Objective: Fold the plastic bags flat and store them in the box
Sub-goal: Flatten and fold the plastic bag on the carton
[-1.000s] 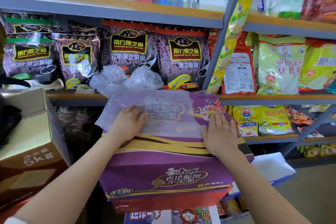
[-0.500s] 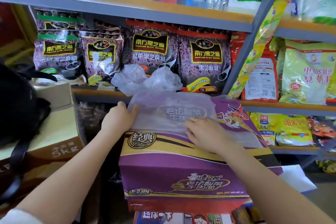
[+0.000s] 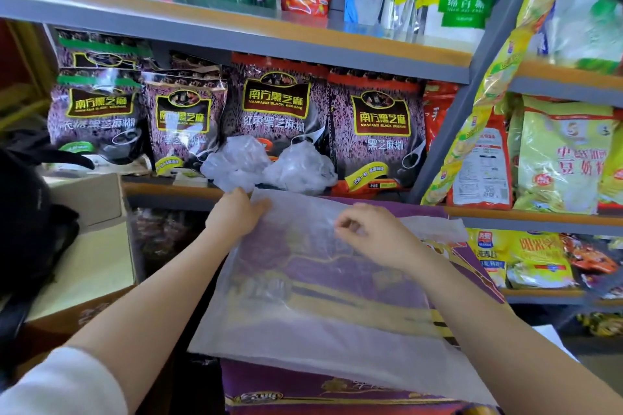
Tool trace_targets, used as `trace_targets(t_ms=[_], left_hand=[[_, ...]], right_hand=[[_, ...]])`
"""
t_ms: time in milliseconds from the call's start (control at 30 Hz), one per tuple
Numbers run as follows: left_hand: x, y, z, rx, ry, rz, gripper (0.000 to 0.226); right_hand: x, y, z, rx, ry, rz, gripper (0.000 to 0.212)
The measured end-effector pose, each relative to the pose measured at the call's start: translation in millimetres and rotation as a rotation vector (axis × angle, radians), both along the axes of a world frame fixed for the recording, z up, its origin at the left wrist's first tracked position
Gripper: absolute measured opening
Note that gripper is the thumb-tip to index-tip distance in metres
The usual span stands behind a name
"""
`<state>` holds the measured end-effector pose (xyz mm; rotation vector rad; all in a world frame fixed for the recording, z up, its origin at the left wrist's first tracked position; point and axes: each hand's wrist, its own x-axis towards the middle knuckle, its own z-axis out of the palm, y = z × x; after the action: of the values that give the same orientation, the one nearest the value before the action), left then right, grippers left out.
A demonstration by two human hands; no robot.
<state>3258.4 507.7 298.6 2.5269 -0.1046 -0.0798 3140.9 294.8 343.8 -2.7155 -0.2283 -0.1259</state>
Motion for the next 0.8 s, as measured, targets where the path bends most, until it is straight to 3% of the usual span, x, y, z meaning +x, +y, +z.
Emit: trace_targets(t_ms=[67, 167, 233, 333, 467, 567, 700, 800], left_hand=[[9.5, -7.0, 0.9, 0.089, -0.061, -0.034, 0.056], [15.0, -24.5, 2.2, 0.264, -0.449, -0.294, 0.044], [18.2, -40.2, 2.5, 0.291, -0.652, -0.511, 0.043], [21.6, -54.1, 8.9, 0.33, -0.549, -0.646, 0.034], [25.1, -53.8, 7.6, 0.092, -0.394, -0.723, 0.027], [25.7, -50.8, 0.9, -0.027, -0.403, -0.747, 0.024], [28.7, -44.4, -2.1, -0.08, -0.402, -0.8, 0.037], [27.7, -39.9, -2.3, -0.015, -0.407, -0.814, 0.051]], right_hand=[[27.5, -6.0, -7.8, -0.098, -0.008, -0.065, 0.025], [60.9, -10.9, -13.5, -0.181, 0.088, -0.147, 0.043], [72.5, -12.1, -15.8, -0.169, 0.125, -0.137, 0.038], [76.5, -13.5, -17.0, -0.037, 0.112, -0.072, 0.002], [69.9, -13.0, -3.7, 0.025, 0.073, -0.044, 0.011], [67.6, -14.2, -0.3, 0.014, 0.044, -0.048, 0.015], [62.7, -23.0, -0.1, 0.025, 0.075, -0.049, 0.026], [52.8, -39.1, -2.3, 0.081, 0.227, -0.047, 0.036]])
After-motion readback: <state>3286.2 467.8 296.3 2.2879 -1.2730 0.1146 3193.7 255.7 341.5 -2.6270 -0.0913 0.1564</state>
